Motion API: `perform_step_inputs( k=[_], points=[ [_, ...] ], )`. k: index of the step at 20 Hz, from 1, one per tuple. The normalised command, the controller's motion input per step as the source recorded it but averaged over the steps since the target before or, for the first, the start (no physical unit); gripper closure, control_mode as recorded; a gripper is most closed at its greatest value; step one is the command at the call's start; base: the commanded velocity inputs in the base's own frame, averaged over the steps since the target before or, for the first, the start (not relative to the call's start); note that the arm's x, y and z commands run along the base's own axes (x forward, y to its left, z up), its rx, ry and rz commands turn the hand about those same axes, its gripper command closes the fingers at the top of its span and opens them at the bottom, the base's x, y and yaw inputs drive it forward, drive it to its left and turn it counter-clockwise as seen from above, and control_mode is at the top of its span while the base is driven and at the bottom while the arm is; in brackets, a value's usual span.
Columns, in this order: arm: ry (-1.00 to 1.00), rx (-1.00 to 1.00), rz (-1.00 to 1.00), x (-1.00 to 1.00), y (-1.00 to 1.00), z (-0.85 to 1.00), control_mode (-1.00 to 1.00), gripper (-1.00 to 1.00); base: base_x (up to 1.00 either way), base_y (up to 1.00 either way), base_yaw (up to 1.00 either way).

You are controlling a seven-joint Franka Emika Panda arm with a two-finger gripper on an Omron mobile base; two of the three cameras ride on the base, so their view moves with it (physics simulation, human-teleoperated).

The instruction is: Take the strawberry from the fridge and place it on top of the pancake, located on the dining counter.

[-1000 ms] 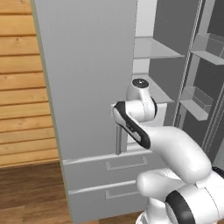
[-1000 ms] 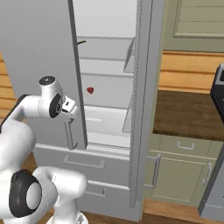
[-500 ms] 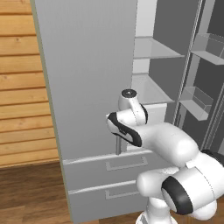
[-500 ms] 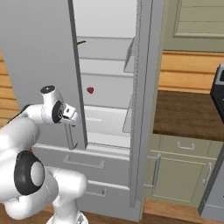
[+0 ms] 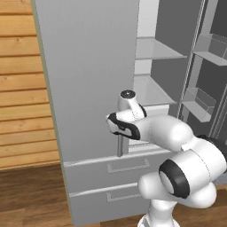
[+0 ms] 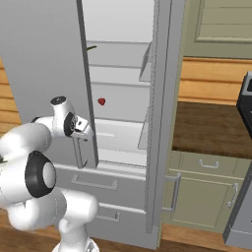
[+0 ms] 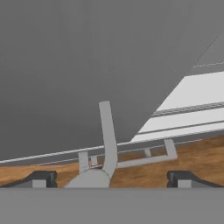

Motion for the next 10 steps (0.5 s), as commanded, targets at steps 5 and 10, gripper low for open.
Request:
perform_step_inputs(
  k=[5,10],
  points=[
    [0.00,0.00,0.01,0.34,0.04,-0.22,-1.00,-1.00,0.00,0.00,0.00],
    [0.00,0.00,0.00,0.31,0.02,-0.24,-1.00,-1.00,0.00,0.00,0.00]
  ],
)
